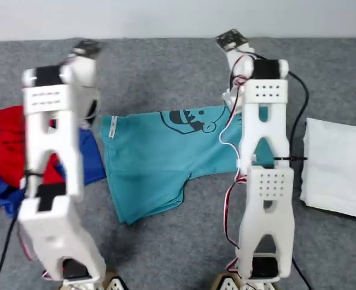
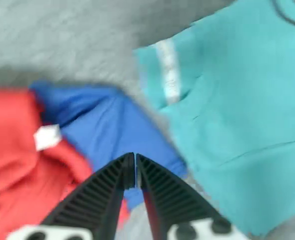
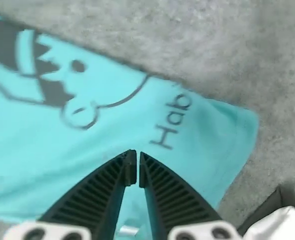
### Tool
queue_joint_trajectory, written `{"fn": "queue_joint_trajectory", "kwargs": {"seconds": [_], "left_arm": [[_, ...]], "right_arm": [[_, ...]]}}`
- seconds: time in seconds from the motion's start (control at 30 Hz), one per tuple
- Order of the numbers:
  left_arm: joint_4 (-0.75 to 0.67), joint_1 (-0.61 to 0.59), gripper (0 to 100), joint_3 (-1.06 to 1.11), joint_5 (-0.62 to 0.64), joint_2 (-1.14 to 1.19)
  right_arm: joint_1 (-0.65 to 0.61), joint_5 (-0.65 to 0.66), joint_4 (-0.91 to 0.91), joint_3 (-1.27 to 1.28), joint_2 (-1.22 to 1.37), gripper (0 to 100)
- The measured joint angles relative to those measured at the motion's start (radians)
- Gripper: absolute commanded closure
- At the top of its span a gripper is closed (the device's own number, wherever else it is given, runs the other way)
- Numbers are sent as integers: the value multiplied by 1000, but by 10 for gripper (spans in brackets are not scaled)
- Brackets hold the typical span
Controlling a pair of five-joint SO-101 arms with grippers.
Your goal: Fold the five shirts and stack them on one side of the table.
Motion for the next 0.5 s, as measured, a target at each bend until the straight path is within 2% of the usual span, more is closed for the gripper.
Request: {"fn": "queue_joint_trajectory", "kwargs": {"seconds": [0.17,0.4,0.5], "left_arm": [[0,-153,986,109,3,-144],[2,-376,986,218,-3,-241],[2,-446,986,219,-38,-249]], "right_arm": [[-89,-3,0,371,-209,965],[-328,-3,0,741,-436,770],[-450,-3,0,855,-497,760]]}}
